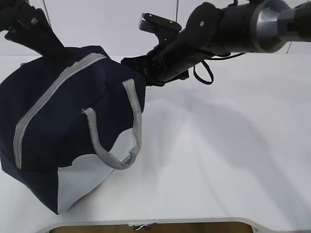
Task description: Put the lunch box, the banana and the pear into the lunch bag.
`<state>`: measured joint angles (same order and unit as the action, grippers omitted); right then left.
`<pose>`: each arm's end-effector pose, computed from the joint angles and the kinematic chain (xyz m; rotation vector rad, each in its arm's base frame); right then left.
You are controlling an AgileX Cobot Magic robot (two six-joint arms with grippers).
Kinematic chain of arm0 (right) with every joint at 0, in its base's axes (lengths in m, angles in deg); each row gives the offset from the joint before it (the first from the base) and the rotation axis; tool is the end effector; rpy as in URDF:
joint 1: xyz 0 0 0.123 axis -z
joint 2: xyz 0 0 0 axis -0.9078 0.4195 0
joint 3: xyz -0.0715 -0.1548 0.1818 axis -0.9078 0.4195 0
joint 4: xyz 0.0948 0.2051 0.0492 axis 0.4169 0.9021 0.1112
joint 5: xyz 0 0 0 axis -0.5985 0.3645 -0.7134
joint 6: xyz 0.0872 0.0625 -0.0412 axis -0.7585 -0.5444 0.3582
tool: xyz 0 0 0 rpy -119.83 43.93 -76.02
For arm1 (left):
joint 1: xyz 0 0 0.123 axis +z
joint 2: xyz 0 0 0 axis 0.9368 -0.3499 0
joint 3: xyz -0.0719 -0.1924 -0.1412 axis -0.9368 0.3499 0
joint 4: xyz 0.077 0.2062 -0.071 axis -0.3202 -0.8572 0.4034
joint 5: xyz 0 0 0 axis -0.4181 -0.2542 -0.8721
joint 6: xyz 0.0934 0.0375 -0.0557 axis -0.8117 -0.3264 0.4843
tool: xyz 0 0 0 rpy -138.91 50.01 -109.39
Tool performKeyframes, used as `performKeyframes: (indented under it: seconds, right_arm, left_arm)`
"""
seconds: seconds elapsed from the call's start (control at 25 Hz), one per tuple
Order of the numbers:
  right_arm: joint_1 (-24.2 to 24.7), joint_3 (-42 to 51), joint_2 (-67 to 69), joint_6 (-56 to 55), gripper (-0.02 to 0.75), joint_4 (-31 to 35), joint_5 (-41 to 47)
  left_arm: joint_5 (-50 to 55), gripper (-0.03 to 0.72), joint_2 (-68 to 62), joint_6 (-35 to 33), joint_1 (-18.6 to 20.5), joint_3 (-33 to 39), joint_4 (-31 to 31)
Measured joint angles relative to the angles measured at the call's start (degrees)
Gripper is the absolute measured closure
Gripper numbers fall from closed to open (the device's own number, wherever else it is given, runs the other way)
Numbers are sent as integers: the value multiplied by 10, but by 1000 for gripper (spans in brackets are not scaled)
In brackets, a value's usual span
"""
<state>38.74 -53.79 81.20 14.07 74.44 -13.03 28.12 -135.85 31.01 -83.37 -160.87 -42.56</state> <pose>0.3973 0.2254 0.1796 -0.2534 2.4139 0.6373 0.2961 -0.1286 0.3027 0.9830 2.4505 -0.6072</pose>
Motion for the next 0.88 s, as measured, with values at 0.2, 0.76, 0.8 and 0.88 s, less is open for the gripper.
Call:
performKeyframes:
  seconds: [0.2, 0.76, 0.8, 0.88]
  right_arm:
    - [1, -2, 1, 0, 725, 6, 12]
    - [2, -109, 1, 15, 291, -5, 116]
    - [2, -122, 1, 16, 279, -10, 133]
    - [2, -152, 1, 19, 265, -24, 168]
  left_arm:
    - [0, 695, 0, 0, 0, 0, -1]
    - [0, 695, -9, 0, 0, -1, -11]
    - [0, 695, -9, 0, 0, -1, -13]
    - [0, 695, -10, 0, 0, -1, -19]
